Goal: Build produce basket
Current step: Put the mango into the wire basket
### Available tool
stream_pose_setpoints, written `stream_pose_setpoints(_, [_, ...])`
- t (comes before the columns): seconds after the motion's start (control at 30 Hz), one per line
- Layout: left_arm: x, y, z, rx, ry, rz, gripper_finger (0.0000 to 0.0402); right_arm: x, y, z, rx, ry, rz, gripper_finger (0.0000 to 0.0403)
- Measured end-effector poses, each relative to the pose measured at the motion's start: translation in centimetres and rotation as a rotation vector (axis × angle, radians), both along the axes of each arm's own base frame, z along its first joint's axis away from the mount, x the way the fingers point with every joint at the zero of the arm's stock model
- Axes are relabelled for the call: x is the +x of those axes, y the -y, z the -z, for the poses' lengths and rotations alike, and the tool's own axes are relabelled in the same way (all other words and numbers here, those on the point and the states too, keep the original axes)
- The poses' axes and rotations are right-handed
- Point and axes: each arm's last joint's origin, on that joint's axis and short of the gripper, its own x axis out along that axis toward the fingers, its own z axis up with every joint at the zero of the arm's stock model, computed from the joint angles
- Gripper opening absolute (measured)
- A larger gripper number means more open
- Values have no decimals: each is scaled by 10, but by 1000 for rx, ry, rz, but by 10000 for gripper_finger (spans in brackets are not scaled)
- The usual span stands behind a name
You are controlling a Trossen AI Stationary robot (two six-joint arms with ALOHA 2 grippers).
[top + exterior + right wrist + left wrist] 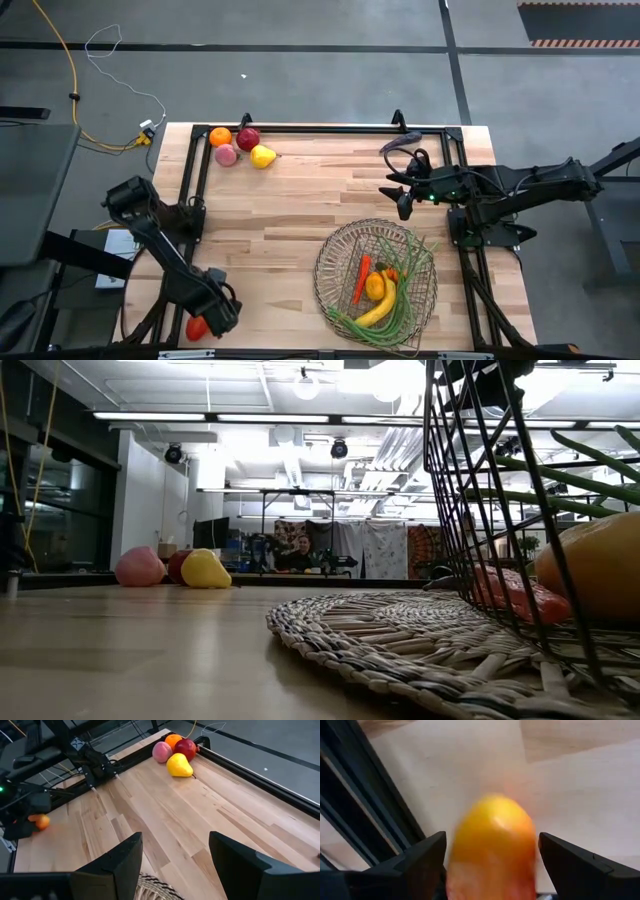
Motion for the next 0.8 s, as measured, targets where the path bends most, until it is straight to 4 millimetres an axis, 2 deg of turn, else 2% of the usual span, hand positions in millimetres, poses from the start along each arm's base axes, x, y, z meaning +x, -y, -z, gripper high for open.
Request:
stream_pose_setpoints(0.27, [7, 9, 16, -27, 18, 8, 307, -1, 0, 1, -2, -14, 1, 220])
stream_pose_setpoints(0.47, [9, 11, 15, -69, 27, 22, 305, -1, 0, 2, -3, -19, 1, 220])
stream_pose_setpoints(0.8, [0, 16, 9, -186, -27, 177, 272, -1, 0, 2, -4, -19, 3, 220])
